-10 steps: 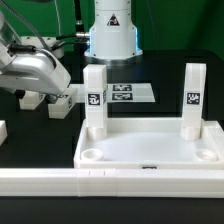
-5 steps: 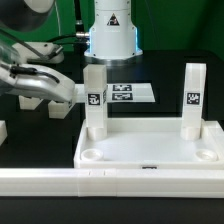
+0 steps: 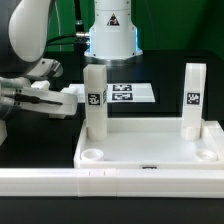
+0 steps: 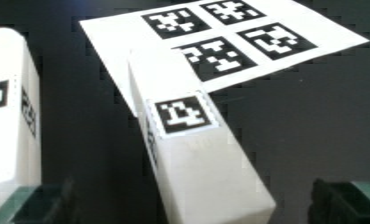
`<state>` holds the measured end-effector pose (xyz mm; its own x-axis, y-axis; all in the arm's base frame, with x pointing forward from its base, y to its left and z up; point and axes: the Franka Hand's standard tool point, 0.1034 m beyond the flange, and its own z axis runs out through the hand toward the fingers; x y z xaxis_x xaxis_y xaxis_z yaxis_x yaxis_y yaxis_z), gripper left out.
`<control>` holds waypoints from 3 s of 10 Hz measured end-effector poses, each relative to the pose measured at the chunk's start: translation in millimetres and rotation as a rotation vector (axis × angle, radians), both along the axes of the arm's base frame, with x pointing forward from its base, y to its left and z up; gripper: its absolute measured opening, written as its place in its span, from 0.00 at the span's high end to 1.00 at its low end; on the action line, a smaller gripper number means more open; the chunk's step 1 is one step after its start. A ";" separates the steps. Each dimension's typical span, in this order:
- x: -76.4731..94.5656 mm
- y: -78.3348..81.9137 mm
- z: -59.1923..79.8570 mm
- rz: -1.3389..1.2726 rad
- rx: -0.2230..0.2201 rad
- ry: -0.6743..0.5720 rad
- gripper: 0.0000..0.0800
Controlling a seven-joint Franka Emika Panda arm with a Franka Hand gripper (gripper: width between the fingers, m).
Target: Assemble desk
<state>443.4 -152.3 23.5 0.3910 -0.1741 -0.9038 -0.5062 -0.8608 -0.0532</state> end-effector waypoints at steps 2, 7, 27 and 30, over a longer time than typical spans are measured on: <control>2.4 2.3 -3.1 -0.001 -0.019 -0.003 0.19; -4.9 6.6 -18.2 -0.003 -0.027 0.001 0.19; 58.9 -3.2 42.7 0.050 -0.040 -0.218 0.63; 98.4 -5.8 74.3 0.069 -0.111 -0.404 0.63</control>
Offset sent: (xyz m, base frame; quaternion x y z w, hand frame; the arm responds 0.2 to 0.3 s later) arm 0.0037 0.0167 -0.0111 0.0192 -0.0357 -0.0172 0.9990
